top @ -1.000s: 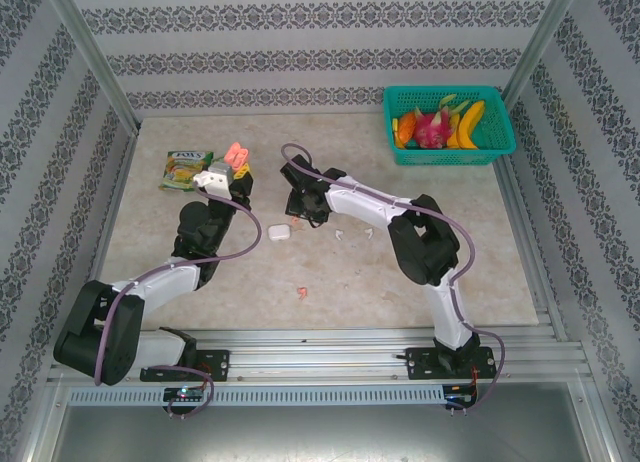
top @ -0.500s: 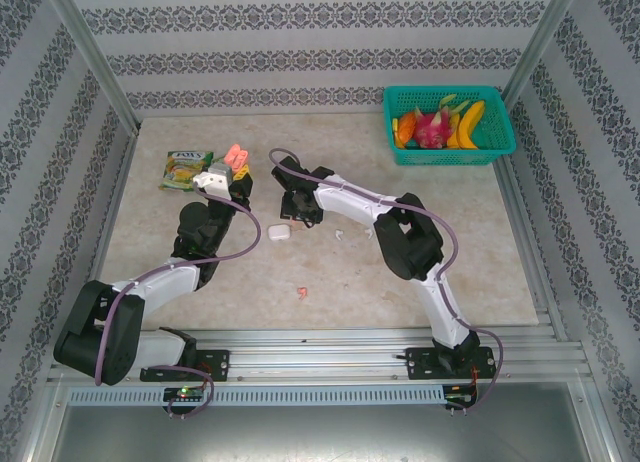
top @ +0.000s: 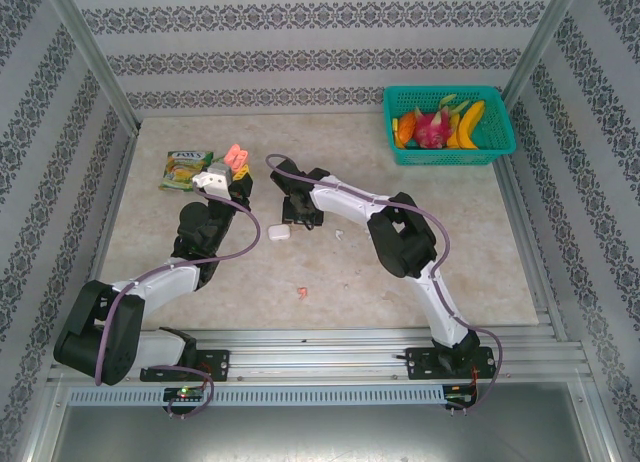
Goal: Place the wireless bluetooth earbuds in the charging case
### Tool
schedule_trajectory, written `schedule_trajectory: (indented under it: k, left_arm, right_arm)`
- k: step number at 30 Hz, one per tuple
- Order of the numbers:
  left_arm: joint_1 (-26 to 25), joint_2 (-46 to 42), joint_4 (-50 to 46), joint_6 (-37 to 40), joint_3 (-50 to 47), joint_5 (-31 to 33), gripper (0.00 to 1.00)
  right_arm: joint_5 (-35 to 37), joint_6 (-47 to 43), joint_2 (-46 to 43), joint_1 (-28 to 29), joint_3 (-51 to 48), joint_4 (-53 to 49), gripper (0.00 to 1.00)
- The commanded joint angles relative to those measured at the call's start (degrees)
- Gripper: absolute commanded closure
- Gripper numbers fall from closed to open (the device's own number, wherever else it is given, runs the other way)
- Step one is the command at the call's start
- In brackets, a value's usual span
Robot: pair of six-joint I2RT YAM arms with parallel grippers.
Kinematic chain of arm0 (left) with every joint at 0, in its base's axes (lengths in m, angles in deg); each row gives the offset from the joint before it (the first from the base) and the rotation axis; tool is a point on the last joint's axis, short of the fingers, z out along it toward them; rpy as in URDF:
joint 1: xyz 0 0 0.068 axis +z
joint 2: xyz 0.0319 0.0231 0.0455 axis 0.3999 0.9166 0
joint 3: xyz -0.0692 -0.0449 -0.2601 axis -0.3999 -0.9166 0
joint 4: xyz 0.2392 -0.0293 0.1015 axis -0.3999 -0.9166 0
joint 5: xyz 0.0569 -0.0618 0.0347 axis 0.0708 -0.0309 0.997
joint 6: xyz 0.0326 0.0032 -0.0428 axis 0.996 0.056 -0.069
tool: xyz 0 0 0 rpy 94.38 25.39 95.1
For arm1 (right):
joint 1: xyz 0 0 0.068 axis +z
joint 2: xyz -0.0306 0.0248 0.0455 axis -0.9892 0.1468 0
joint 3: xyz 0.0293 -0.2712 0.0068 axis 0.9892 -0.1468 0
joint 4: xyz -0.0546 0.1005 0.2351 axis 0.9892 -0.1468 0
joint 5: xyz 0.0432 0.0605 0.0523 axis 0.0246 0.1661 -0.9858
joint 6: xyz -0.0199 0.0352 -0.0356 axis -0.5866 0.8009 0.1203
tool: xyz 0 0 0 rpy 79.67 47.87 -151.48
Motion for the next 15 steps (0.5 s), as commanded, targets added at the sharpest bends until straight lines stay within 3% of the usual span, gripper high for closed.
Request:
schedule_trajectory:
  k: [1, 15]
  left_arm:
    - [0.86, -0.21, 1.05, -0.90, 0.31, -1.10, 1.00]
    - [0.82, 0.20, 0.89, -1.58, 0.75, -1.43, 1.00]
  right_arm:
    - [1.92, -1.48, -0.28, -1.20, -0.40, -2.37, 0.44]
    - [2.24, -5.92, -7.27, -7.19, -7.36, -0.41, 0.44]
